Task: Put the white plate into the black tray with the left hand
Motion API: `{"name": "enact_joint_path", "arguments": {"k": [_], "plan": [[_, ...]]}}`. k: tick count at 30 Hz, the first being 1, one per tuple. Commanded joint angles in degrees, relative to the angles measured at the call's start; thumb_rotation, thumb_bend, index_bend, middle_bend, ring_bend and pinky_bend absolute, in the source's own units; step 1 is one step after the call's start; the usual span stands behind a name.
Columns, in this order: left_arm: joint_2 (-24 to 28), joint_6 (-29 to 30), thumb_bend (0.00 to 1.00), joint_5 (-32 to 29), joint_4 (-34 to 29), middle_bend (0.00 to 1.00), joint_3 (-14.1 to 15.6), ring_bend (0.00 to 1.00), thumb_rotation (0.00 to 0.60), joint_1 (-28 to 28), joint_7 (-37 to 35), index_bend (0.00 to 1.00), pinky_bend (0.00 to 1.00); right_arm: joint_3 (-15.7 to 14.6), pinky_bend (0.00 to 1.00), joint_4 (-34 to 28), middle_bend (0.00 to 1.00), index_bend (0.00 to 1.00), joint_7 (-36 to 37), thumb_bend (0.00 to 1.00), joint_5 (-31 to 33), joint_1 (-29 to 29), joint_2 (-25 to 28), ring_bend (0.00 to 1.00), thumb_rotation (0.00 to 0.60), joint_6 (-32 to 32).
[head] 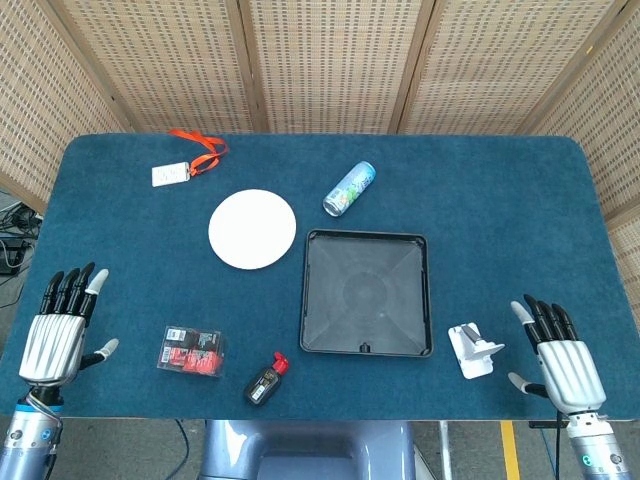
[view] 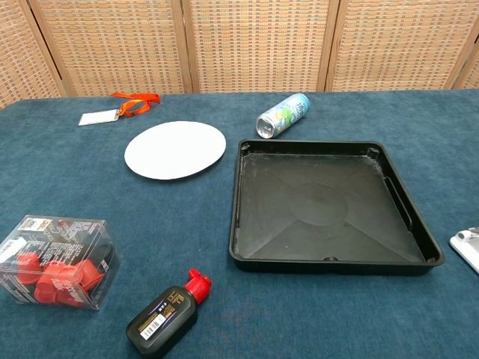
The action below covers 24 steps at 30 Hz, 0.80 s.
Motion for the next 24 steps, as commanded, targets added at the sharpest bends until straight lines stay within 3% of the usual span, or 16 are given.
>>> {"name": "enact_joint_path", "arguments": {"k": [1,7,11,13,19,24], "plan": [[0.0,-0.2,0.02,-0.2,0.1,0.00,-0.3,0.00,0.600,-0.2,-0.2,0.00,0.00,0.0,0.00,0.0,0.00,0.01,-0.2,0.16,0.1,0.0,-0.1,0.00,0.600,-0.1],[0.2,-2.2,0.02,-2.9,0.2,0.00,-2.9,0.00,0.600,-2.2,-1.8,0.00,0.00,-0.1,0.00,0.3,0.00,0.01,-0.2,0.16,0.3,0.1,-0.4,0.00,0.600,-0.6],[-0.6,-9.8,0.02,-8.2,2.9,0.00,-8.9,0.00,0.600,-9.0,-1.4,0.00,0.00,0.0,0.00,0.6,0.00,0.01,-0.1,0.16,-0.1,0.3,-0.7,0.00,0.600,-0.5],[-1.3,-12.4,0.02,-10.0,4.6,0.00,-10.3,0.00,0.600,-11.3,-1.4,0.04,0.00,0.0,0.00,0.8,0.00,0.01,0.1,0.16,-0.1,0.3,-0.9,0.00,0.600,-0.3],[-8.1,-19.0,0.07,-13.9,16.3,0.00,-13.3,0.00,0.600,-18.9,-2.3,0.30,0.00,0.2,0.00,1.4,0.00,0.01,0.7,0.16,0.2,0.3,-1.0,0.00,0.600,-0.3],[-12.3,-22.0,0.07,-14.5,23.4,0.00,-13.1,0.00,0.600,-22.3,-3.1,0.34,0.00,0.4,0.00,1.9,0.00,0.01,1.0,0.16,0.6,0.4,-1.2,0.00,0.600,-0.4]]}}
